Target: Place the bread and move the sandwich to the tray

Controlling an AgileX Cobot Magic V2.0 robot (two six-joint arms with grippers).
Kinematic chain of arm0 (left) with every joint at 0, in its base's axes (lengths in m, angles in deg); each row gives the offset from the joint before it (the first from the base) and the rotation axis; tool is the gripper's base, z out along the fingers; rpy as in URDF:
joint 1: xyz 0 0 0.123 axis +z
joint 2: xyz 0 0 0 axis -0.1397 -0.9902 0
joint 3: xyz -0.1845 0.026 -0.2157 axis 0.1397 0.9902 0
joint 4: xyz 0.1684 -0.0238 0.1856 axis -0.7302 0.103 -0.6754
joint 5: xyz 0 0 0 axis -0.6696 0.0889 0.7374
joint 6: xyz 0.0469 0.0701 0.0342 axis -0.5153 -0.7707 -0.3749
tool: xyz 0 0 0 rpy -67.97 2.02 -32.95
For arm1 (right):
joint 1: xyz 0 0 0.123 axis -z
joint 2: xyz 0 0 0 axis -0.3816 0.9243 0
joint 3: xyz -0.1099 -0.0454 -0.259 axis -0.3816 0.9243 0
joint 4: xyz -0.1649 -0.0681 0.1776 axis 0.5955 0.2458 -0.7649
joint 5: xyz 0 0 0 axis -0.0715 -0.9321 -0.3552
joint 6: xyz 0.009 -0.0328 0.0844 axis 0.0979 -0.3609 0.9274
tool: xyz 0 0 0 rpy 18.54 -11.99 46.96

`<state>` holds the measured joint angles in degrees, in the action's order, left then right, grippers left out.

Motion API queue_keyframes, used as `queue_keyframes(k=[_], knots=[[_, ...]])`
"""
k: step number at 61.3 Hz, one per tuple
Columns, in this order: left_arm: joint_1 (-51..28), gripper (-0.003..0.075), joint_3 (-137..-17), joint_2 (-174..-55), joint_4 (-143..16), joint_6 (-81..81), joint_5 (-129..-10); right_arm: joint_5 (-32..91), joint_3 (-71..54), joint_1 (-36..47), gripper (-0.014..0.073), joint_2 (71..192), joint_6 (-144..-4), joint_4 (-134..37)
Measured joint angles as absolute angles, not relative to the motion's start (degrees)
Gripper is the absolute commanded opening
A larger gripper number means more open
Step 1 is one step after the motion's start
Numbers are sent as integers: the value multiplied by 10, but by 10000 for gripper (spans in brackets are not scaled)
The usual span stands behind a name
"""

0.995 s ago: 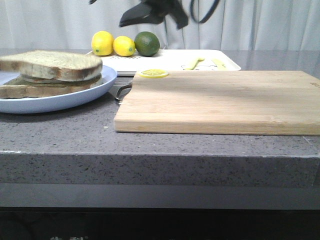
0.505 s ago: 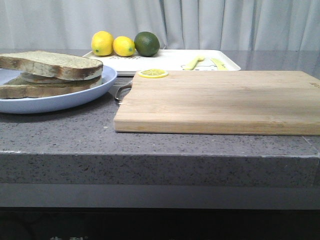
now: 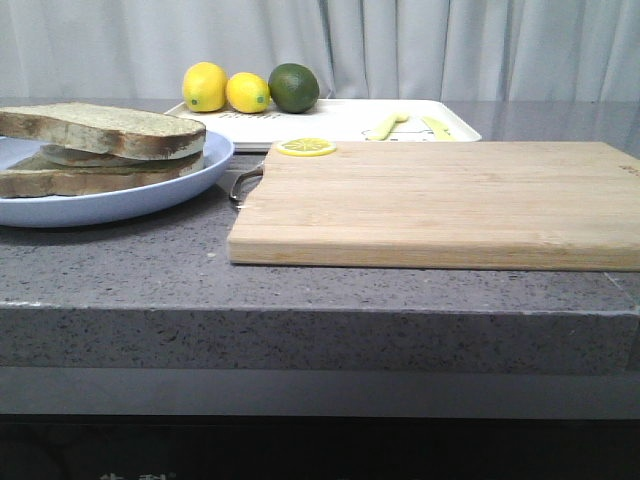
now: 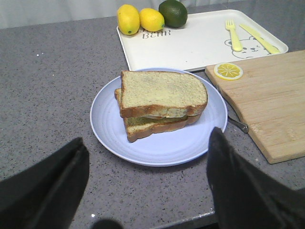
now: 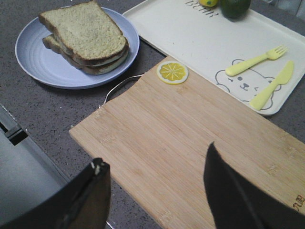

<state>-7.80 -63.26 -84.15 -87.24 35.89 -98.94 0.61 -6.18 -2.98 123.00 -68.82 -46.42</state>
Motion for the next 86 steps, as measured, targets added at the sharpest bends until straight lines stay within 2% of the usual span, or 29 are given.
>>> queue_keyframes(k=[16, 29, 42, 54, 59, 73, 86], knots=[[-78, 503, -733, -947, -893, 359, -1100, 41, -6, -30, 444, 1156, -687, -464], [-75, 503, -801, -1104, -939, 360, -1129, 41, -4, -30, 444, 1154, -687, -464], [10, 503, -880, -1265, -916, 364, -1142, 41, -4, -30, 444, 1154, -687, -464], [86, 500, -945, -1388, -812, 315, -1162, 42, -4, -30, 444, 1154, -687, -464], [108, 477, -959, -1424, -774, 289, -1164, 42, -4, -30, 444, 1154, -687, -464], [139, 330, -972, -1505, -717, 269, -1163, 42, -4, -30, 444, 1154, -687, -464], [146, 298, -973, -1553, -681, 260, -1156, 42, -4, -30, 444, 1154, -687, -464]])
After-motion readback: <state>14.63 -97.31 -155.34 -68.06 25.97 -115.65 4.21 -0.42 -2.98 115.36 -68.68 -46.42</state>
